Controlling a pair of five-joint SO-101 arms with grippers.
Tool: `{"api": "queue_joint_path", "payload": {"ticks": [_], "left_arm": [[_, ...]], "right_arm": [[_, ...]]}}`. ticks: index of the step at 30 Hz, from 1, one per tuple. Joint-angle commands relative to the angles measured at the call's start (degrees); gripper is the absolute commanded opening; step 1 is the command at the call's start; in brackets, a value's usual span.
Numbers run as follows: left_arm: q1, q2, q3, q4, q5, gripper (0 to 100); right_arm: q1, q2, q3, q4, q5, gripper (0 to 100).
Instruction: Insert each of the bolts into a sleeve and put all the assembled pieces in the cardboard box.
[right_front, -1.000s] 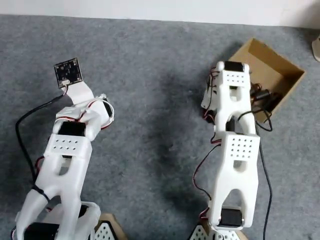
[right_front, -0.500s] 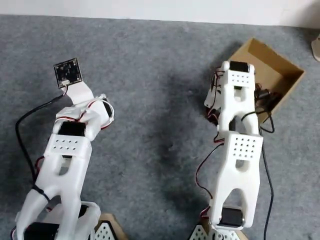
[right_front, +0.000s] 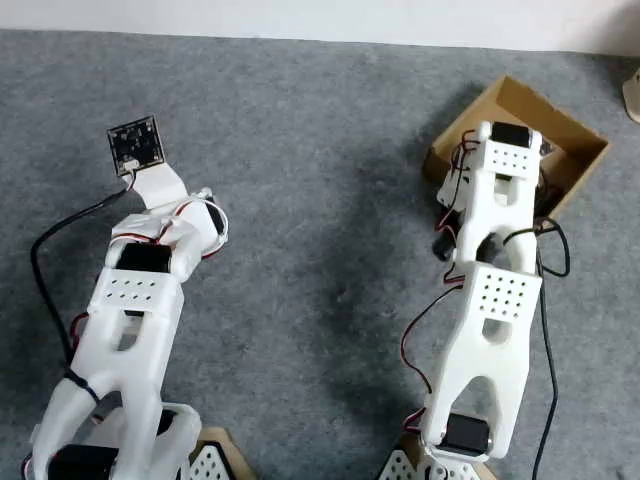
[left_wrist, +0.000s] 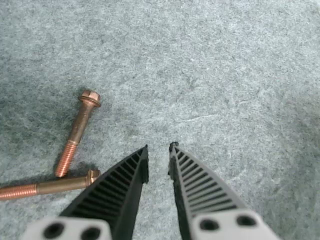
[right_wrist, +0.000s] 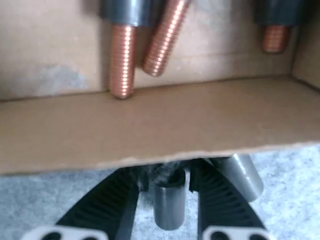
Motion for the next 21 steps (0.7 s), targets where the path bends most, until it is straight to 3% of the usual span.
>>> {"api": "queue_joint_path", "payload": {"ticks": [1, 17, 21], "left_arm": [[-0.7, -0.4, -0.2, -0.9, 0.2, 8], [-0.7, -0.4, -0.2, -0.9, 0.2, 8], [-0.7, -0.4, -0.2, -0.9, 0.3, 8]], "right_arm": [[0.2, -1.5, -2.2, -0.7, -0.7, 13.0], [-3.5, -1.5, -2.0, 1.4, -0.7, 12.5], [-3.1, -1.5, -2.0, 1.5, -0.7, 0.0]]}}
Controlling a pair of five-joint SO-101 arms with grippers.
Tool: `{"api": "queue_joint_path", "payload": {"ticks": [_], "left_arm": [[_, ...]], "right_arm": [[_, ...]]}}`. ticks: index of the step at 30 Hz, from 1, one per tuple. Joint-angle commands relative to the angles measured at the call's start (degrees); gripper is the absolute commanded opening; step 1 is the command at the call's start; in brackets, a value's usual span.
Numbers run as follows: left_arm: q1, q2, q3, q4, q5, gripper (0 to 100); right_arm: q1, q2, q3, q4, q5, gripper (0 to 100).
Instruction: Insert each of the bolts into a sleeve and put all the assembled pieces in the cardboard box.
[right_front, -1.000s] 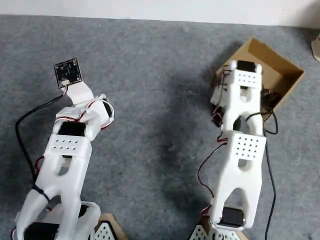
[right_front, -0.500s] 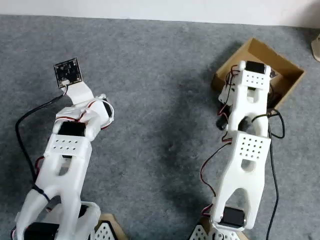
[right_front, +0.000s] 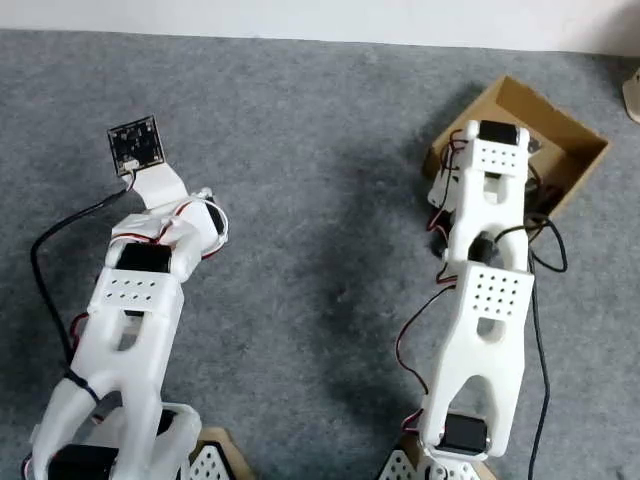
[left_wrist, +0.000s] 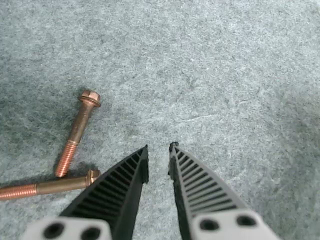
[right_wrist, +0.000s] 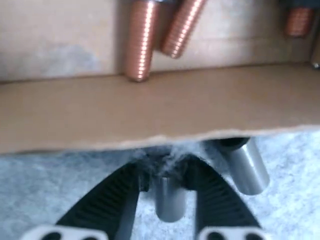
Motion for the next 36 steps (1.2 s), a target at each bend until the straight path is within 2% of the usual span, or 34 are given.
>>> {"api": "queue_joint_path", "payload": {"ticks": [1, 7, 13, 21, 26, 28, 32, 34, 36], "left_arm": [[-0.7, -0.4, -0.2, -0.9, 0.3, 8], [-0.7, -0.7, -1.6, 1.5, 0.5, 8], [-0.8, -0.2, -10.6, 16.4, 3.3, 8], [-7.3, 0.6, -17.1, 24.5, 1.8, 8], [-7.6, 11.0, -24.1, 28.3, 0.3, 9], [-7.6, 16.3, -27.7, 30.2, 0.3, 13], [-7.7, 24.7, -34.4, 34.5, 0.3, 28], [-7.7, 28.3, -37.8, 36.5, -0.3, 30], [-7.7, 31.3, -40.4, 37.5, -4.0, 30]], "right_arm": [[-0.7, -1.5, -2.0, 0.7, -0.7, 1.5], [-0.6, -2.1, -2.0, 1.5, -0.5, 0.5], [-0.6, -4.2, -1.7, 1.6, -0.4, 0.5], [-2.2, -16.4, 14.2, 1.5, 2.8, 0.5], [-2.9, -21.8, 20.7, 1.4, 3.4, 0.5], [-2.9, -22.5, 21.8, 1.4, 3.9, 0.5], [-2.9, -22.8, 22.1, 1.4, 6.5, 0.5], [-2.8, -22.8, 22.1, 1.4, 6.6, 0.5], [-2.8, -22.8, 22.1, 1.4, 6.6, 0.5]]}}
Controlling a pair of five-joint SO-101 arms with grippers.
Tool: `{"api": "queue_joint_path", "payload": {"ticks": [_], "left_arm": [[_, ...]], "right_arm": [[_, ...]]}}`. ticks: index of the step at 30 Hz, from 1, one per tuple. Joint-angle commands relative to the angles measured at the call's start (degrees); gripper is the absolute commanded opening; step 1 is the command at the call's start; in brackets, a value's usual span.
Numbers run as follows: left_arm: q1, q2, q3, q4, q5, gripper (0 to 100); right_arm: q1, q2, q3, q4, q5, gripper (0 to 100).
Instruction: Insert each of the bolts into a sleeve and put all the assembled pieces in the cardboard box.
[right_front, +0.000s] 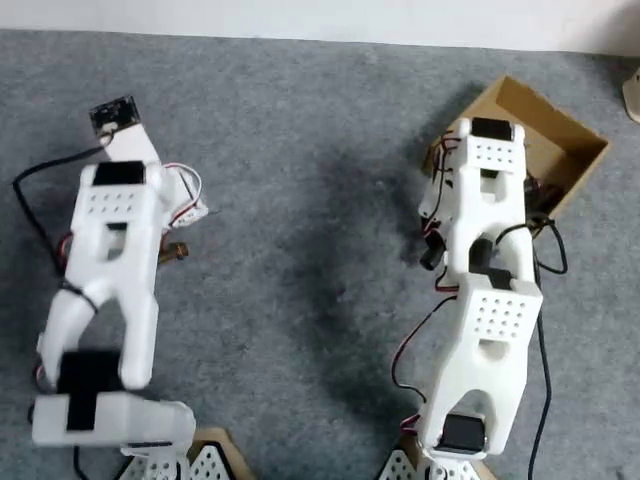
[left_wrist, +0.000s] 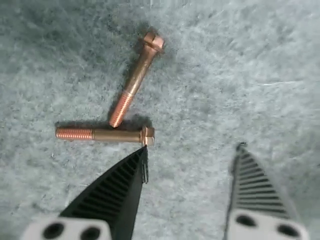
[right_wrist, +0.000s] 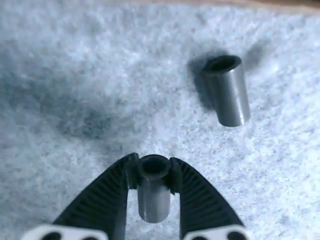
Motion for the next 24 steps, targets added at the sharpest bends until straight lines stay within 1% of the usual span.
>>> {"api": "queue_joint_path", "payload": {"ticks": [1, 2, 4, 9, 11, 12, 15, 18, 20, 24], "left_arm": [[-0.5, 3.8, -7.1, 2.1, -6.2, 30], [-1.3, 4.8, -8.0, 2.1, -8.4, 29], [-2.9, 6.9, -10.4, 1.9, -13.1, 25], [-8.7, 9.7, -17.7, 1.9, -25.2, 7], [-10.2, 10.1, -19.5, 1.9, -29.6, 2], [-10.8, 10.3, -20.2, 1.9, -31.0, 1], [-10.9, 10.4, -19.6, 2.0, -34.9, 5], [-10.1, 10.4, -17.1, 1.9, -35.7, 13], [-9.7, 10.4, -16.0, 1.9, -35.6, 17], [-7.7, 10.5, -15.1, 1.6, -36.3, 16]], "right_arm": [[-0.3, -4.7, -0.4, 0.8, 0.9, 0.5], [-0.3, -4.7, -0.4, 0.8, 0.9, 0.5], [-0.3, -4.8, -0.4, 0.8, 2.5, 0.5], [-0.3, -4.6, -0.3, 0.8, 3.0, 0.5], [-0.3, -4.5, -0.3, 0.8, 3.0, 0.5], [-0.3, -4.5, -0.3, 0.8, 3.0, 0.5], [-0.3, -4.4, -0.3, 0.8, 2.9, 0.5], [-0.3, -4.4, -0.4, 0.8, 2.9, 0.5], [-0.3, -4.4, -0.4, 0.8, 2.9, 0.5], [-0.3, -4.4, -0.4, 0.8, 2.9, 0.5]]}}
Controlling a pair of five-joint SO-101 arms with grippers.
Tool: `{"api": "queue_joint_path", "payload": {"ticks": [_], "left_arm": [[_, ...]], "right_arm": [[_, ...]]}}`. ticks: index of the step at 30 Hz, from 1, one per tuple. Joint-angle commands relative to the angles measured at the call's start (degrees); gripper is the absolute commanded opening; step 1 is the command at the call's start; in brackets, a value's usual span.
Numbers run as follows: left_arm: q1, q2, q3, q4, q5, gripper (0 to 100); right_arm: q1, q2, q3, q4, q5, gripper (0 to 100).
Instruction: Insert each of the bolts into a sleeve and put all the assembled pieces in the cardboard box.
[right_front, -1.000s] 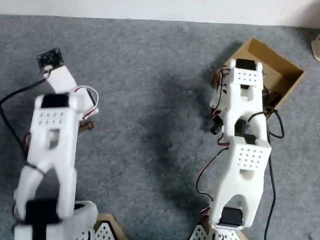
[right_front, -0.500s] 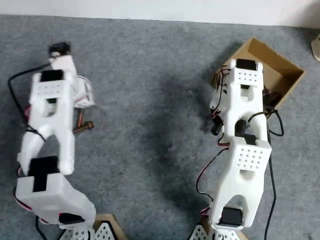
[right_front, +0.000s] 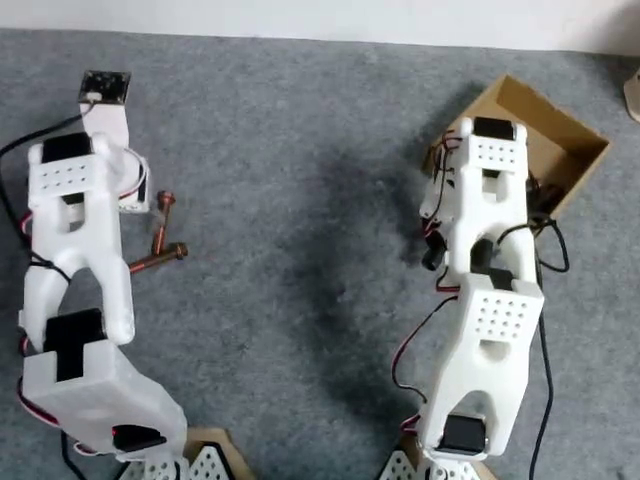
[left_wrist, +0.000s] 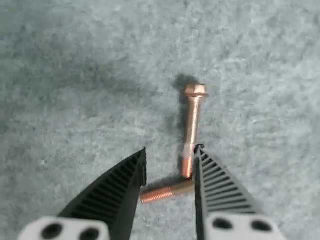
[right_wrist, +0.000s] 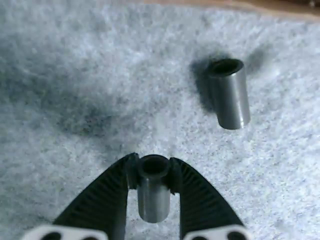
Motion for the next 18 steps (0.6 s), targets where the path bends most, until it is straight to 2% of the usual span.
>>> {"api": "queue_joint_path", "payload": {"ticks": [1, 7, 13, 18], "left_arm": [[2.8, -0.5, -0.1, -1.0, -1.3, 15], [3.8, -0.5, 5.0, -8.8, -2.4, 12], [4.9, -0.3, 6.8, -9.2, -3.3, 12], [4.9, 6.5, 2.6, -8.9, -3.2, 12]], "right_arm": [[-0.4, -4.4, -0.4, 0.8, 0.9, 0.5], [-0.2, -4.4, -0.4, 0.8, 1.1, 0.5], [-0.2, -4.4, -0.4, 0.8, 1.1, 0.5], [-0.1, -4.4, -0.3, 0.8, 1.1, 0.5]]}}
